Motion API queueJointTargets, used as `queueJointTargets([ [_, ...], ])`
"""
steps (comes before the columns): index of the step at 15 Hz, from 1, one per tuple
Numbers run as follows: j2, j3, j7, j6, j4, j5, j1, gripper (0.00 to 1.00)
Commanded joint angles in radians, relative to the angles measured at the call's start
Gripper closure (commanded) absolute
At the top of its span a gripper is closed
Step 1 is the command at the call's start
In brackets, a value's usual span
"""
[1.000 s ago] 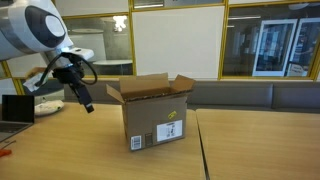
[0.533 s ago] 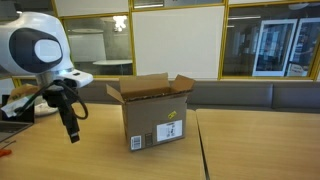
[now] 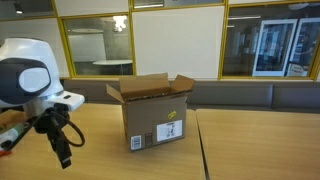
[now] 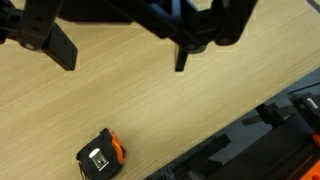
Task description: Put all the objects on the table into the cardboard box.
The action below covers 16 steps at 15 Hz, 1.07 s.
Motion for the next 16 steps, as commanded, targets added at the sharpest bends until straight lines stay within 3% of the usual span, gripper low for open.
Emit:
queueJointTargets([
  [1, 0.071, 0.063, -0.03, 0.114, 0.0, 0.0, 0.018, 0.0],
  [6, 0.178, 0.1, -0.116, 0.202, 0.0, 0.002, 0.053, 0.0],
  [16, 0.395, 0.114, -0.362, 0.333, 0.0, 0.145, 0.129, 0.0],
])
